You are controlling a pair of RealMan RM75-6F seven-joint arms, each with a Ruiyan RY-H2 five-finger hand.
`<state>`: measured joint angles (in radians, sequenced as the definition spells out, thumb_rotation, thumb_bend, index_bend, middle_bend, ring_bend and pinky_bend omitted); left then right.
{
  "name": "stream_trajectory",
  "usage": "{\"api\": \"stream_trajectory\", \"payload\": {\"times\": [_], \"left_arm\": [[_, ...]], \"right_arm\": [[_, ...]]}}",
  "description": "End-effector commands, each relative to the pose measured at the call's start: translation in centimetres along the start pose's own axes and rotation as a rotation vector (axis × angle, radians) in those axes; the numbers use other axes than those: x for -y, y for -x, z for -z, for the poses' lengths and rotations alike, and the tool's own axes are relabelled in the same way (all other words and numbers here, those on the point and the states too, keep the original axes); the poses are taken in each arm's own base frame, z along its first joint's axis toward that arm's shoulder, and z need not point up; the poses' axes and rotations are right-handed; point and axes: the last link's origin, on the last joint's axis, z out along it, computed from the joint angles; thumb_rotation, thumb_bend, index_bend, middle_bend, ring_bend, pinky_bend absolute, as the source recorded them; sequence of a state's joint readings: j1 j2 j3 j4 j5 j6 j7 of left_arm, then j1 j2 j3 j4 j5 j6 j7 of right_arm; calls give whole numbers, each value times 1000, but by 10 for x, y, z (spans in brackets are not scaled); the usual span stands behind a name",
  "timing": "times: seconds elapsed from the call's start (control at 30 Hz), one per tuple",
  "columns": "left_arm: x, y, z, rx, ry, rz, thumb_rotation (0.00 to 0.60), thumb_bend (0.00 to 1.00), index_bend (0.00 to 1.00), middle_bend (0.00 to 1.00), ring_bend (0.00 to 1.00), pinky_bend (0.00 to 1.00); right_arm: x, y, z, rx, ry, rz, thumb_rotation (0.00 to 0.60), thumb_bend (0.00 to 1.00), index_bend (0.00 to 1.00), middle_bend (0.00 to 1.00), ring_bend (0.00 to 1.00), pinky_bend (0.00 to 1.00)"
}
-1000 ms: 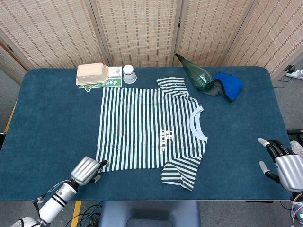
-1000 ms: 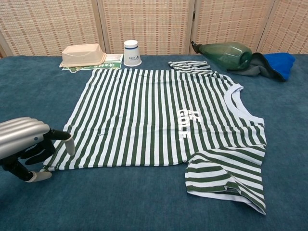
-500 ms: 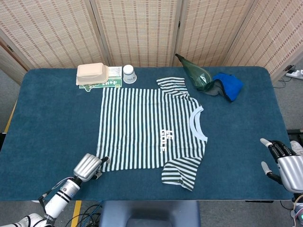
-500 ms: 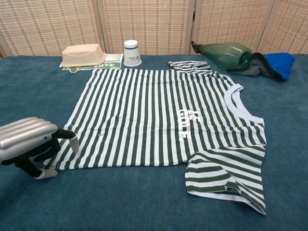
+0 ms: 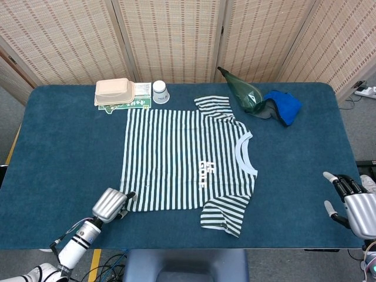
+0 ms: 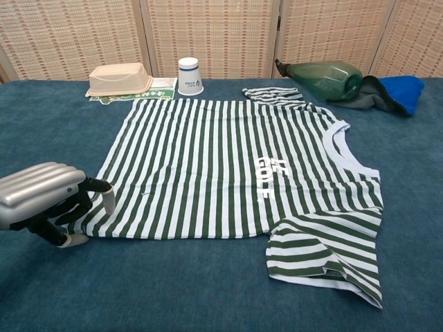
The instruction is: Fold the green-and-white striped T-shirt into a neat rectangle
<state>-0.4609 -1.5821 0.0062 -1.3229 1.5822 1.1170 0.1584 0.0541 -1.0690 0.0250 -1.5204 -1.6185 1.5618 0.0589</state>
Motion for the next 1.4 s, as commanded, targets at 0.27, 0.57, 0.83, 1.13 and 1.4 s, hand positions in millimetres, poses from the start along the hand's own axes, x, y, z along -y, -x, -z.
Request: {"api": "stream_trajectory", "payload": {"times": [0.27,0.57,0.83,1.13,1.4], "left_arm": [[-2,0,-1,-20,17,-2,600,435,474,896,847,981],[-5,0,-6,-77,23,3,600,571,554,913,857,981],[-6,-1,-8,-93,28,-10,600,585,557,914,858,982],[-10,-3,-6,-97,23,-2,600,587,566,915,858,982],[-7,-3,-2,-89,5,0,600,587,566,915,858,982]], "right_arm": [[1,0,-2,4,-3,3,600,388,129,245,231,406],[6,1,-5,11,-24,-4,600,387,129,257,231,406],[24,11,-18,58,-131,22,600,387,129,299,239,405],[61,42,-47,127,-359,211,600,371,131,434,480,660],[85,79,-69,190,-467,254,600,280,256,765,853,1000]]}}
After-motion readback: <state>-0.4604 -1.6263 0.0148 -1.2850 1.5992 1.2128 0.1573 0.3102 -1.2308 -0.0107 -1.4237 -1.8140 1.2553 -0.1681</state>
